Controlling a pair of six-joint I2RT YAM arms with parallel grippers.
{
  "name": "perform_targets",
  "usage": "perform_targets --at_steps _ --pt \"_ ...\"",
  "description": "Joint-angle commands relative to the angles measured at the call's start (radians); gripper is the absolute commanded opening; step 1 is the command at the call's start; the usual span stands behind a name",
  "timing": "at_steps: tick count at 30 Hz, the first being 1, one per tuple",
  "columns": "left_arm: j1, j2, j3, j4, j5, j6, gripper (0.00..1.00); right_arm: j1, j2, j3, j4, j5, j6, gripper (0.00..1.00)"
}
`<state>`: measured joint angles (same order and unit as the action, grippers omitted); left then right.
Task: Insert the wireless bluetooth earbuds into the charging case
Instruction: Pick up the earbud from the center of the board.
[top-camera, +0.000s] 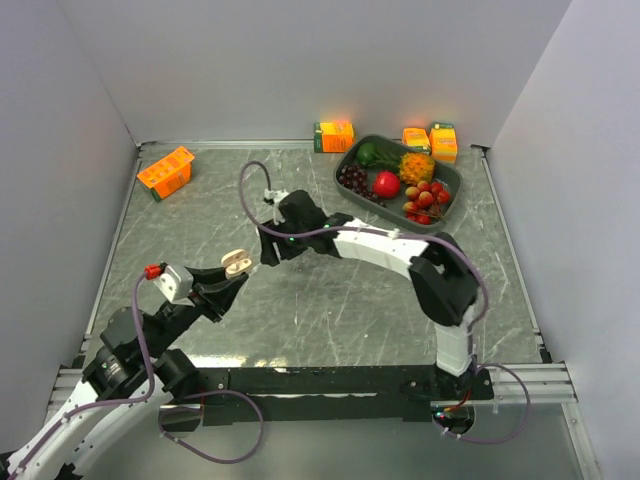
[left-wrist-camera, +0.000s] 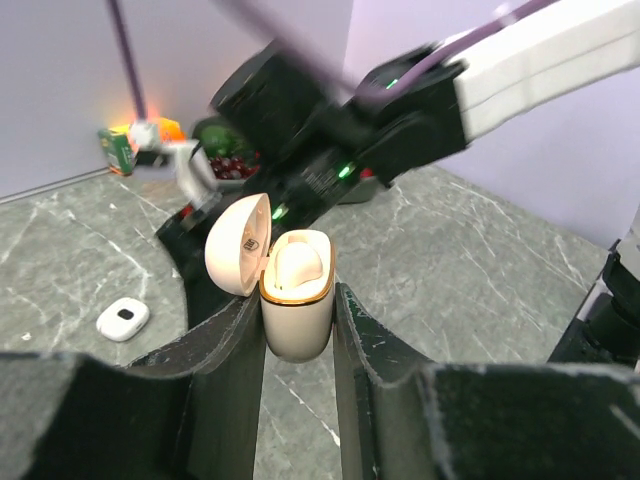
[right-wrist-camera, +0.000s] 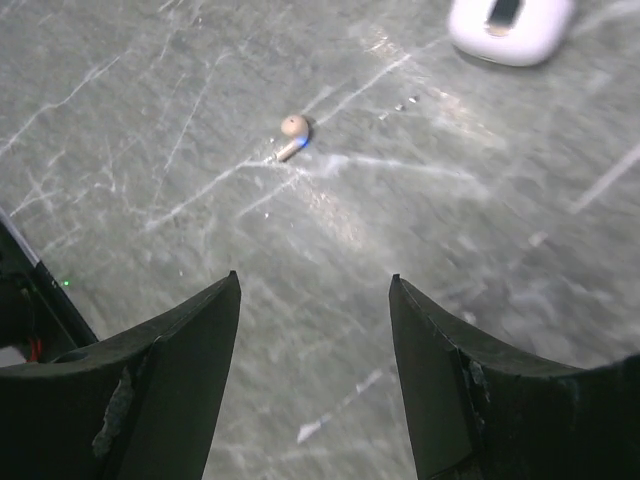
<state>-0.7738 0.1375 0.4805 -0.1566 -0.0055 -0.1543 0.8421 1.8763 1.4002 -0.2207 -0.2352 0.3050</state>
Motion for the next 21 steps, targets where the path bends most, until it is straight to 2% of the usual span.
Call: perform_targets --at_steps 1,5,16,21 --pt "0.004 -0.03 0.055 -0.024 -0.041 0.013 0.01 0.029 0.115 0.157 0.021 0.014 0.074 0.68" --pt "0.004 -0.044 0.053 -0.021 -0.036 0.01 0.01 0.046 0.234 0.238 -0.011 0.059 0.161 0.67" --pt "0.002 -0.079 0.061 -0.029 -0.031 0.007 0.01 0.092 0.376 0.361 -0.059 0.234 0.364 0.65" --pt "0.002 -0.099 0.064 -0.047 -0.033 0.007 0.01 0.114 0.428 0.457 -0.103 0.273 0.382 0.64"
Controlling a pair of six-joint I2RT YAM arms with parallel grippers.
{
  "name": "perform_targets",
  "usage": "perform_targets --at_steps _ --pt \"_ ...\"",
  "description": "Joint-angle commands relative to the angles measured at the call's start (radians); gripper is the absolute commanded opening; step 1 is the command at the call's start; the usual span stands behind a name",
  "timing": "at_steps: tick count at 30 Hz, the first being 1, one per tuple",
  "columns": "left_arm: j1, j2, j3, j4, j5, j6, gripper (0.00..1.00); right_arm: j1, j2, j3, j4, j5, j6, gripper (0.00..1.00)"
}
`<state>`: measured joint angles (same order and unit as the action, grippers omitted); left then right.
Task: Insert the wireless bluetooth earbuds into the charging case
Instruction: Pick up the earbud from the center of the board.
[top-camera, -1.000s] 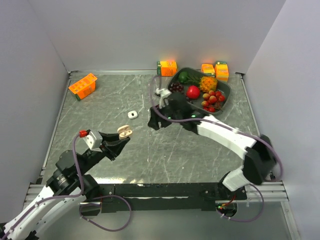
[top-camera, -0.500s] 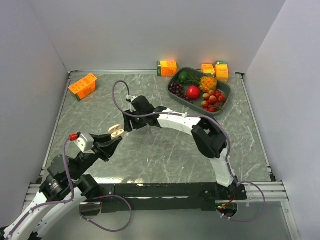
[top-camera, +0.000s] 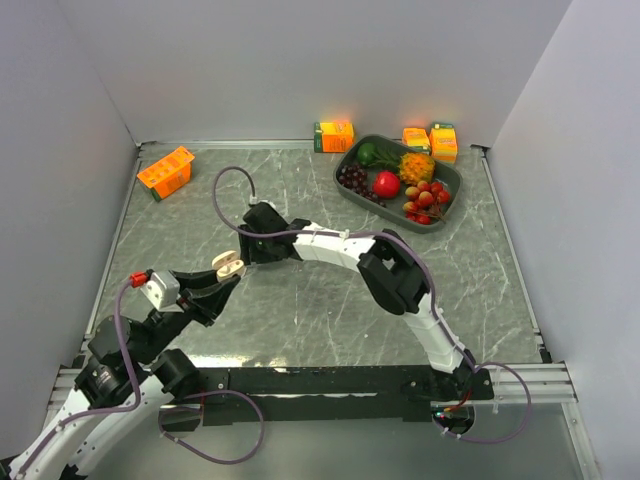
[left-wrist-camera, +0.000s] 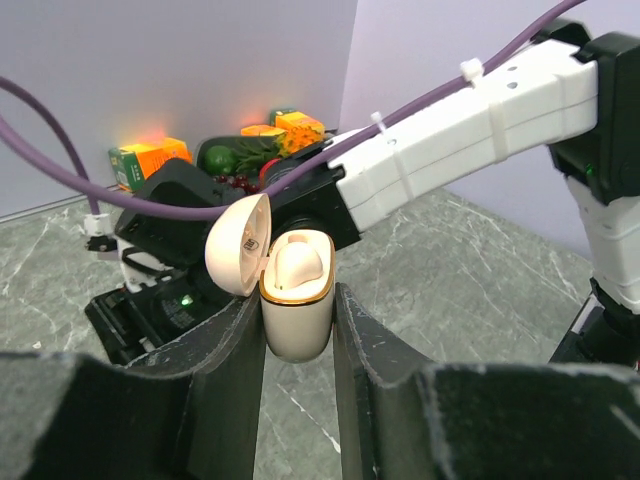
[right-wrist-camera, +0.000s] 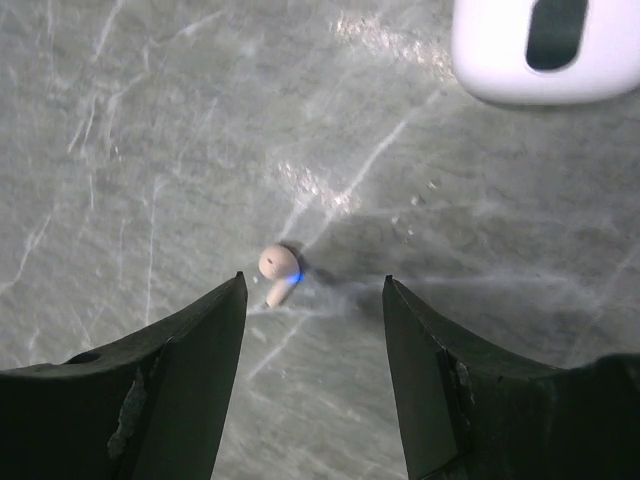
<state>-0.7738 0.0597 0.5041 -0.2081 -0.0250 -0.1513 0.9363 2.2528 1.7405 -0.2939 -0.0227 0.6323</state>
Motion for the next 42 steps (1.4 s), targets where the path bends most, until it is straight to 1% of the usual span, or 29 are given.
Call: perform_targets --at_steps 1,8,15,22,29,33,35,42 --pt "0.002 -0.023 0.042 0.001 -0.013 0.004 0.01 0.019 0.066 0.128 -0.037 0.061 0.055 0.64" --pt "0.002 -0.035 0.047 -0.008 -0.006 0.002 0.01 0.032 0.116 0.189 -0.074 0.055 0.055 0.6" --pt "0.002 -0.043 0.047 -0.013 -0.004 0.001 0.01 0.041 0.132 0.2 -0.09 0.073 0.05 0.55" --pt "0.002 -0.052 0.047 -0.022 0.003 -0.005 0.01 0.059 0.152 0.215 -0.114 0.083 0.06 0.54" --pt "0.004 -0.057 0.042 -0.028 0.002 -0.007 0.01 0.072 0.166 0.225 -0.129 0.093 0.072 0.56" --pt "0.004 -0.057 0.042 -0.033 0.004 -0.008 0.01 0.075 0.175 0.226 -0.14 0.105 0.089 0.52" --pt "0.002 -0.084 0.043 -0.036 0.002 -0.008 0.01 0.081 0.177 0.226 -0.148 0.11 0.101 0.51" --pt "0.004 -0.098 0.048 -0.051 0.002 -0.01 0.01 0.082 0.186 0.223 -0.171 0.119 0.127 0.48"
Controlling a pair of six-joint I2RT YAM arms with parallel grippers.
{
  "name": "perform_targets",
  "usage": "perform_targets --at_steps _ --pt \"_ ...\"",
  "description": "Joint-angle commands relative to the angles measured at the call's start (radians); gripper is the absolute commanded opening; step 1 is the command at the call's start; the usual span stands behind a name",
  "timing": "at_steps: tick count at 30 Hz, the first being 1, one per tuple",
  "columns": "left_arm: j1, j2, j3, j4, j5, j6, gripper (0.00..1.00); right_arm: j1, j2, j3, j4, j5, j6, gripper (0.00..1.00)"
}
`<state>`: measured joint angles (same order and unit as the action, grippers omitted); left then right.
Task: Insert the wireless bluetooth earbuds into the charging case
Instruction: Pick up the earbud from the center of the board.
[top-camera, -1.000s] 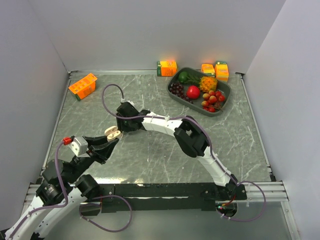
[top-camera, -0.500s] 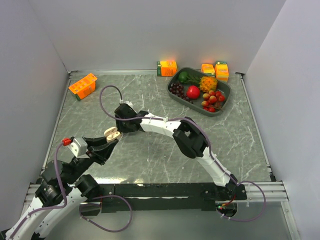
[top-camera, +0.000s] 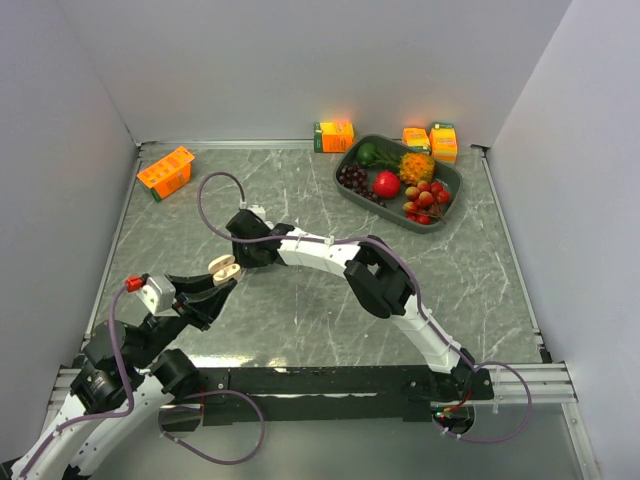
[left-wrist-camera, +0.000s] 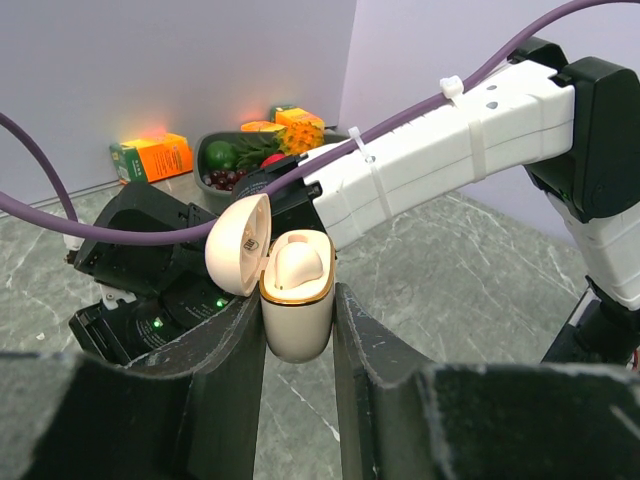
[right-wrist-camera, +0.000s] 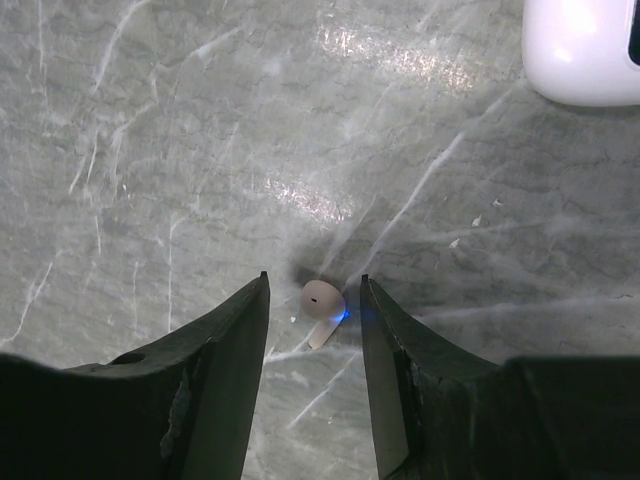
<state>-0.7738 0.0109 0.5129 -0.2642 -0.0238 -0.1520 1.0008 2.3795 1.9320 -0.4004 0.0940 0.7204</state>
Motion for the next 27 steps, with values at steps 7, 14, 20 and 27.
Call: perform_targets --at_steps 7,14,20,27 --pt "0.004 -0.065 0.041 -0.007 0.002 -0.012 0.01 0.022 0.06 0.015 -0.078 0.003 0.063 0.46" --pt "0.002 -0.072 0.039 -0.01 0.005 -0.015 0.01 0.027 0.072 0.022 -0.101 -0.008 0.082 0.42" --pt "0.002 -0.077 0.039 -0.015 0.007 -0.015 0.01 0.03 0.073 0.013 -0.106 -0.014 0.091 0.35" --pt "0.002 -0.081 0.038 -0.018 0.007 -0.021 0.01 0.03 0.069 0.004 -0.1 -0.023 0.087 0.24"
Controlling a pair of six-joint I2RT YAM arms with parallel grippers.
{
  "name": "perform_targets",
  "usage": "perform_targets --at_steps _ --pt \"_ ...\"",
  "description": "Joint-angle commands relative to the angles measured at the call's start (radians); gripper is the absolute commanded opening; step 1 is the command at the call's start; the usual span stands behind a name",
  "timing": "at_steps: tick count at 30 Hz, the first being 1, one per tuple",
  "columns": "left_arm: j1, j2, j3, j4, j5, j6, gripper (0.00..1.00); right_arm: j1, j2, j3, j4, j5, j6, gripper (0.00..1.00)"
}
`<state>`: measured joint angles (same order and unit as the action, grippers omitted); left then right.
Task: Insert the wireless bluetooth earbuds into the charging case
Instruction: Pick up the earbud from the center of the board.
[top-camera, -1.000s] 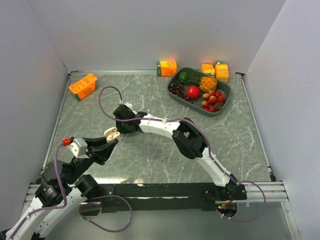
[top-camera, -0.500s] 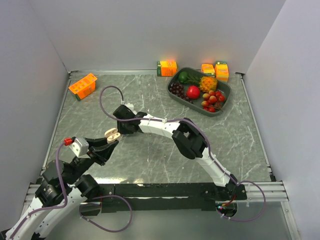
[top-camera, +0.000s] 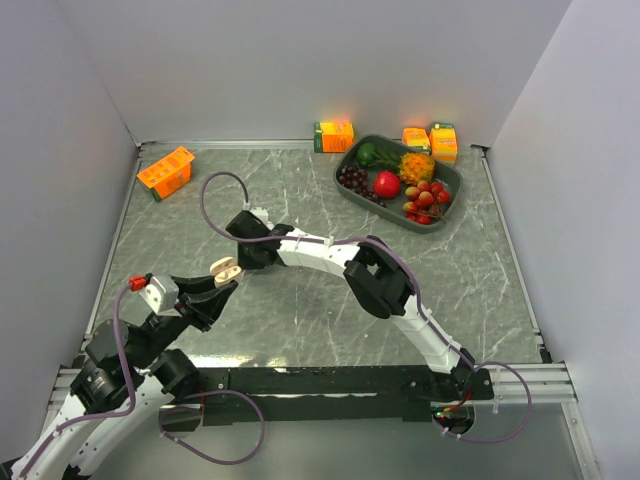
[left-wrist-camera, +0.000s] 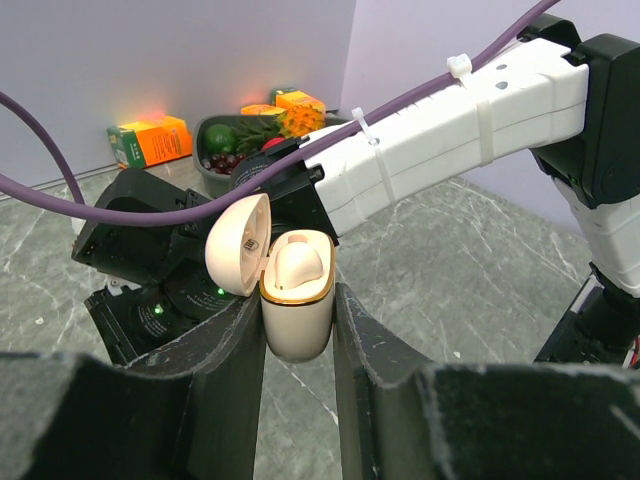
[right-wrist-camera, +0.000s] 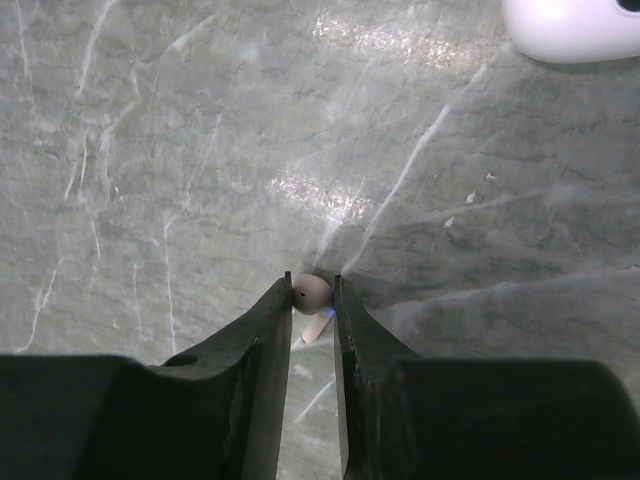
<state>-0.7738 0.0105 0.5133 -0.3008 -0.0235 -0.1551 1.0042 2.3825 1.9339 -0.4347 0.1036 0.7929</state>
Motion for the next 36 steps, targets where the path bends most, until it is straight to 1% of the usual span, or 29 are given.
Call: perform_targets --at_steps 1,5,6,8,9,11,16,22,27,28,30,31,36 --pt "0.004 -0.083 0.037 0.02 0.007 -0.017 0.01 0.027 0.06 0.0 -0.065 -0.035 0.015 0.22" --pt "0.002 -0.08 0.039 0.023 0.005 -0.017 0.01 0.028 0.044 -0.021 -0.056 -0.033 0.009 0.13" --pt "0.004 -0.08 0.039 0.025 0.004 -0.017 0.01 0.025 0.031 -0.03 -0.055 -0.03 0.006 0.09" --pt "0.004 -0.078 0.039 0.026 0.004 -0.017 0.01 0.025 0.014 -0.062 -0.042 -0.027 0.002 0.05" --pt "0.002 -0.076 0.039 0.028 0.002 -0.015 0.01 0.024 -0.008 -0.075 -0.041 -0.021 -0.001 0.02" --pt "0.004 -0.075 0.039 0.031 0.004 -0.015 0.01 0.013 -0.032 -0.124 -0.032 -0.01 -0.004 0.0" --pt "0.002 -0.063 0.033 0.051 0.01 -0.012 0.01 -0.016 -0.135 -0.26 0.011 0.014 -0.011 0.0" --pt "0.004 -0.038 0.014 0.094 0.016 -0.011 0.01 -0.039 -0.252 -0.378 0.045 0.057 -0.043 0.0" --pt "0.004 -0.018 0.001 0.129 0.014 -0.011 0.01 -0.058 -0.388 -0.443 0.063 0.09 -0.072 0.0" --pt "0.002 0.005 -0.002 0.146 0.014 -0.011 0.01 -0.062 -0.408 -0.458 0.067 0.1 -0.08 0.0" --pt "0.004 0.025 -0.007 0.166 0.014 -0.012 0.01 -0.076 -0.477 -0.472 0.073 0.113 -0.104 0.0" --pt "0.002 0.045 -0.012 0.189 0.014 -0.011 0.01 -0.091 -0.547 -0.499 0.077 0.132 -0.131 0.0" --pt "0.004 0.091 -0.047 0.274 0.016 -0.021 0.01 -0.116 -0.731 -0.555 0.094 0.183 -0.213 0.0"
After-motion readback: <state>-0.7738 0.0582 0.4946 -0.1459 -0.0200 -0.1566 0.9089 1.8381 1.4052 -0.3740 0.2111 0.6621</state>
